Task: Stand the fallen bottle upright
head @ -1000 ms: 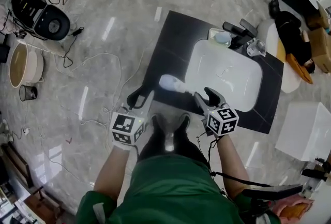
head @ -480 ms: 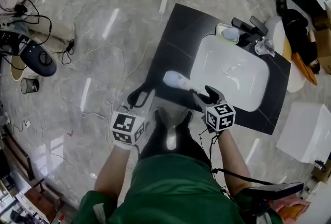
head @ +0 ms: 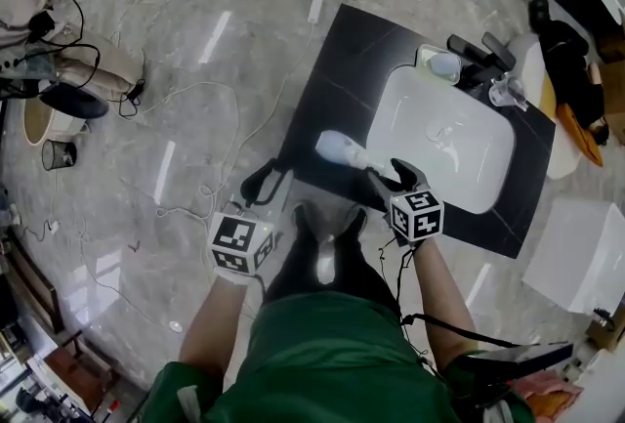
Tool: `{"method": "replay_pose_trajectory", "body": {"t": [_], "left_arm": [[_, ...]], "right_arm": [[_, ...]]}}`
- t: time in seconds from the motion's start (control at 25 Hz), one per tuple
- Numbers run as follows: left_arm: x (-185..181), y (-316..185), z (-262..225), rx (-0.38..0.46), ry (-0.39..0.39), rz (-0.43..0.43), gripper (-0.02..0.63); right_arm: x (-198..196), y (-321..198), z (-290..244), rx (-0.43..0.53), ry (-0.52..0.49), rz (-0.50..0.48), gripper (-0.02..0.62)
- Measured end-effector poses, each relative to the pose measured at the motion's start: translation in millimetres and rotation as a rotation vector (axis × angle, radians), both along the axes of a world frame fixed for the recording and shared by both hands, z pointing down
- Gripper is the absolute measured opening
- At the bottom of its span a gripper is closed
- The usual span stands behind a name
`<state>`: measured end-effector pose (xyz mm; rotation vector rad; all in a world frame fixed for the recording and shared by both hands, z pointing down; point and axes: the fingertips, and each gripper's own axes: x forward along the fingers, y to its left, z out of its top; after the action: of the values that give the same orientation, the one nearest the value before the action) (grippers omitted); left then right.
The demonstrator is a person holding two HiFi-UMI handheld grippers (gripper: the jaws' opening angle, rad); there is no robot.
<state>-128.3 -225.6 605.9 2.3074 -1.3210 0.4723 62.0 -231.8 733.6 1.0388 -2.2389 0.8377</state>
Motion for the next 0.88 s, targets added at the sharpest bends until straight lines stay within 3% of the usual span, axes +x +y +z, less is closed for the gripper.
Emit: {"method": "replay_pose_trajectory", "body": {"t": [0.44, 0.72, 0.88], "left_arm": [[-10, 7, 3, -0.015, 0.008, -0.027, 0.124], [-9, 12, 8, -0.022, 0.008, -0.032, 0.124], [-9, 14, 7, -0.025, 0.011, -0.036, 0.123]], "right_arm": [[9, -8, 9, -0.016, 0.001, 0.075, 0.239], [6, -5, 21, -0.045, 0.002, 0.047, 0.236], [6, -3, 22, -0.039, 0.008, 0.029, 0.202]]}}
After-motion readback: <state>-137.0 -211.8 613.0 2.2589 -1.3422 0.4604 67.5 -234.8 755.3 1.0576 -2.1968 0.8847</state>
